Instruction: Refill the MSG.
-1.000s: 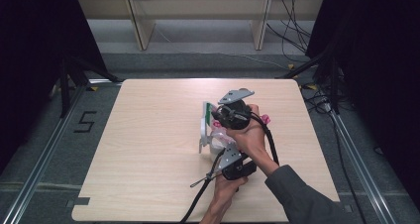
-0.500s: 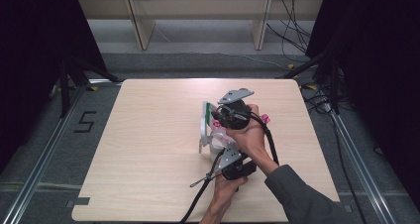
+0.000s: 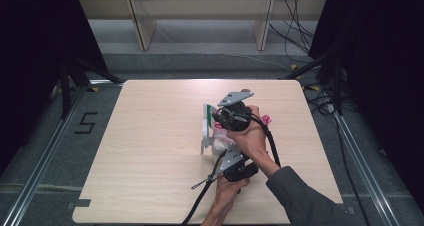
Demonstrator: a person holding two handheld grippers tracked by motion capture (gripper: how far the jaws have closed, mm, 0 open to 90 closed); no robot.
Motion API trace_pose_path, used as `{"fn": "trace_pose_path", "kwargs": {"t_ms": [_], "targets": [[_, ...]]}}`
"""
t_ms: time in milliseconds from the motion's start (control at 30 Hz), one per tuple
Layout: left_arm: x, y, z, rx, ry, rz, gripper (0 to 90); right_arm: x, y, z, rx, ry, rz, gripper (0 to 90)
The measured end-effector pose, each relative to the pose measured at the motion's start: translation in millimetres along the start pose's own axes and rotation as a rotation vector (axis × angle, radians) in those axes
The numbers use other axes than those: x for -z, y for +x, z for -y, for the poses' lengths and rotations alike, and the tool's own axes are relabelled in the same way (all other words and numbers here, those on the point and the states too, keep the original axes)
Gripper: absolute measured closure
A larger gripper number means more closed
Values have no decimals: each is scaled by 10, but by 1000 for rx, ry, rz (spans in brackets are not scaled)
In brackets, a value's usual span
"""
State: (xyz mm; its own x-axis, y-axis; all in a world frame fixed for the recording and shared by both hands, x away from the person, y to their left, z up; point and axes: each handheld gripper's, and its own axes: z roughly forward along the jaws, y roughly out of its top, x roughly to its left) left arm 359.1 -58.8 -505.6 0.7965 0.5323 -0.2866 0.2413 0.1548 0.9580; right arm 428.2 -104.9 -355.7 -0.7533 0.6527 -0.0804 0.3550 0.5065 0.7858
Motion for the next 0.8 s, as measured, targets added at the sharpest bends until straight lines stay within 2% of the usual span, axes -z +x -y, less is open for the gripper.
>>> {"fn": "trace_pose_path", "kwargs": {"t_ms": [67,100,267,300,533,600,733,767,800], "targets": [[12,-6,-8,-3,23,-17,719,23,-11,-11,-11,-2,4,900],[-6,-4,7,6,-1,0,719,18,-22,-12,9,-6,1,900],[-9,-1,4,5,-2,6,719,17,-14,-2,-18,-1,2,900],[-5,-3,6,6,0,0,719,8,-26,-4,3,-9,-2,900],[-4,-4,7,5,-1,8,719,1,-7,4,-4,-9,7,900],[-1,-3,3,2,0,-3,720,10,-13,0,-4,2,-2,900],[14,-11,-3,-1,20,-22,719,27,-29,-12,-17,-11,-2,900],[-1,-2,8,1,2,4,719,0,-30,6,-1,-21,2,900],[-2,-4,6,6,-1,-2,720,21,-5,7,-25,11,-4,900]]}}
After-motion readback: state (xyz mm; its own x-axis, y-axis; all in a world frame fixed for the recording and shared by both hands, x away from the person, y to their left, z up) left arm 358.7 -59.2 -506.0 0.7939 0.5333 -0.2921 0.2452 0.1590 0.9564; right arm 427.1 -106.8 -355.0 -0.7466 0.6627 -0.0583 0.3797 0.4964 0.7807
